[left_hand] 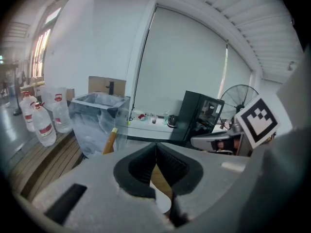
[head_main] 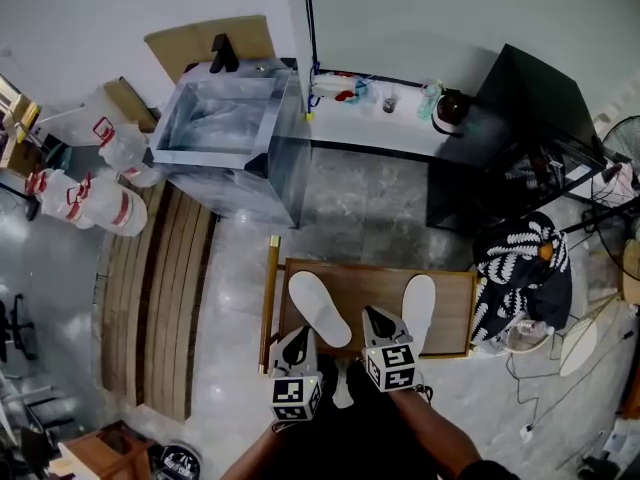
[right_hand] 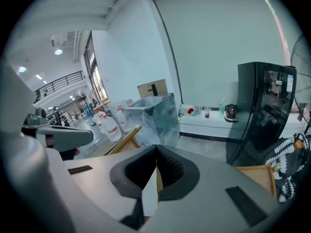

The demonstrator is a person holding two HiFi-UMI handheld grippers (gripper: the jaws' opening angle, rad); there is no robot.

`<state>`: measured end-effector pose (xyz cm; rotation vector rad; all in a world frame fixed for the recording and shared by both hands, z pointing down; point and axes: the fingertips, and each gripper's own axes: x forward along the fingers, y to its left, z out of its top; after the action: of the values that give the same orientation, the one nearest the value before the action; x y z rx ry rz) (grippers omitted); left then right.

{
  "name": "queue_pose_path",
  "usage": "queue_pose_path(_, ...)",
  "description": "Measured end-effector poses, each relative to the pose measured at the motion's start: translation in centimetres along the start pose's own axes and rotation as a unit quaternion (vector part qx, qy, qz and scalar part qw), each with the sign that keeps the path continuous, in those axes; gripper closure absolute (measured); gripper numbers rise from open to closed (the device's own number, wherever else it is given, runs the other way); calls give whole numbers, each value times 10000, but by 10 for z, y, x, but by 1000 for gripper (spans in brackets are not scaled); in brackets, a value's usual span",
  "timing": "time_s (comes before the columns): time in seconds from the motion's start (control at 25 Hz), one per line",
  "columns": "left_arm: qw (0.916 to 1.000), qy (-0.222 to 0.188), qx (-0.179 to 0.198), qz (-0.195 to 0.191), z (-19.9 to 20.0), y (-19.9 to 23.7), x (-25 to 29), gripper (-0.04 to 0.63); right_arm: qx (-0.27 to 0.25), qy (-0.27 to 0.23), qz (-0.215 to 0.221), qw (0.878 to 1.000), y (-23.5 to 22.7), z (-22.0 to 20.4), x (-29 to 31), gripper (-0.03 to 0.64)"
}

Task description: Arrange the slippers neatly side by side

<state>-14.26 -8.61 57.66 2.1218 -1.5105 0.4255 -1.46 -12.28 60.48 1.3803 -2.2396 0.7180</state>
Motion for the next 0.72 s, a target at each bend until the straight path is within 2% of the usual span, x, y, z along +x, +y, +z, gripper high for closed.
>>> queue_pose_path(0.4,9965,659,-446,273,-64,27,42,577,-151,117,354,9992,27,-1,4,603)
queue_pose_path(0.6,9932,911,-600,400,-84,38,65,572,-166,166,389,9990,28,-1,7,603)
queue_pose_path(0.64,9923,998,-611,403,-91,39,70,549,-158,166,383,9990,27,-1,7,603)
queue_pose_path(0.68,9910,1110,-632,408,-100,39,75,485,-146,161,376,9991,26,-1,8,603)
queue_pose_path(0.72,9892,1234,-670,420,-109,41,80,465,-137,154,369,9991,25,-1,8,603)
